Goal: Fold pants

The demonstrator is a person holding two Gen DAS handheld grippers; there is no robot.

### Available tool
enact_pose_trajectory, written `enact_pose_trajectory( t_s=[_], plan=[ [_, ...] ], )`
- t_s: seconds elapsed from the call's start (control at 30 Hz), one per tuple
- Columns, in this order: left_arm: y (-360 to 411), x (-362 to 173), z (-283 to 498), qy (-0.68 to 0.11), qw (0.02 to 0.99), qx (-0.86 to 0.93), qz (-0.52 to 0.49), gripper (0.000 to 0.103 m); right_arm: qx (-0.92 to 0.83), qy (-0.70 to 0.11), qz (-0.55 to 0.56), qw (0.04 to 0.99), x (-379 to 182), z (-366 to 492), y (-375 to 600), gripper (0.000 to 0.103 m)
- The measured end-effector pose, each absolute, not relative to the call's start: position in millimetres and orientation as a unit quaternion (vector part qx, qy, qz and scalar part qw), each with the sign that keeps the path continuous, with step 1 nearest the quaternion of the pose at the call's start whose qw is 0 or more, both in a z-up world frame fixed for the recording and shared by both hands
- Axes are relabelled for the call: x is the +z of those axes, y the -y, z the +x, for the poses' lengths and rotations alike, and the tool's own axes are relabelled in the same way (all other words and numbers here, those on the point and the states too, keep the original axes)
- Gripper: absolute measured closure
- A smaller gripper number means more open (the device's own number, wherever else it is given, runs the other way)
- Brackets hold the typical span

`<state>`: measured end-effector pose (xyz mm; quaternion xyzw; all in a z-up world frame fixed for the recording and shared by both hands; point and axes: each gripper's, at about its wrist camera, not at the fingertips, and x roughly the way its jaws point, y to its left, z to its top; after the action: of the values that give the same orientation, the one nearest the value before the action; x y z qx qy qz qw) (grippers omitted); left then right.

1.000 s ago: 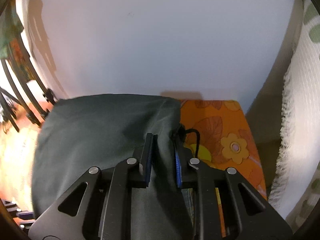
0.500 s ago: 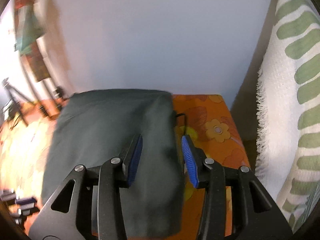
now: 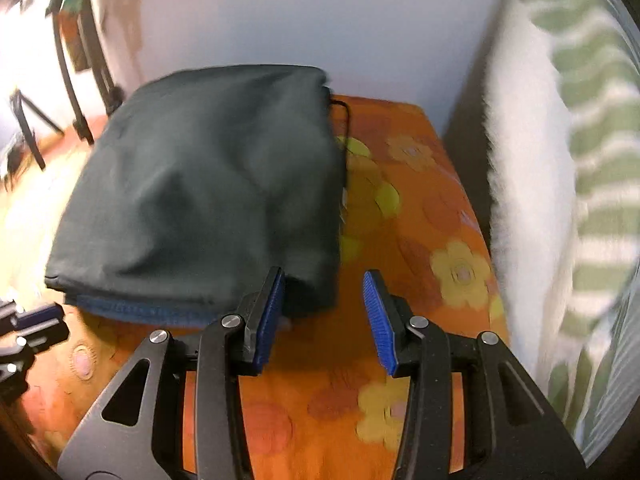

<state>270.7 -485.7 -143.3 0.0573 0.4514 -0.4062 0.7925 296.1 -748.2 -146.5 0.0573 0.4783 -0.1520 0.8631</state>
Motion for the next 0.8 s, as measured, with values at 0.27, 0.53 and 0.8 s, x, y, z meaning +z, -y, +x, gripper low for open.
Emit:
enact_pose_trajectory(
  t_s=[0.27, 0.53, 0.8],
  plan=[
    [460, -120, 235, -0.433, 0.800, -0.411, 0.056, 0.088, -0.165, -0.457, 0.056, 0.873, -129, 243, 721, 0.060],
    [436, -89, 195, -0.401, 0.814, -0.416, 0.059, 0.077, -0.149, -0.418, 0.085, 0.892, -100, 189, 674, 0.047],
    [407, -62, 163, -0.363, 0.839, -0.402, 0.050, 0.050, -0.149, -0.381, 0.089, 0.908, -71, 141, 622, 0.040]
  ],
)
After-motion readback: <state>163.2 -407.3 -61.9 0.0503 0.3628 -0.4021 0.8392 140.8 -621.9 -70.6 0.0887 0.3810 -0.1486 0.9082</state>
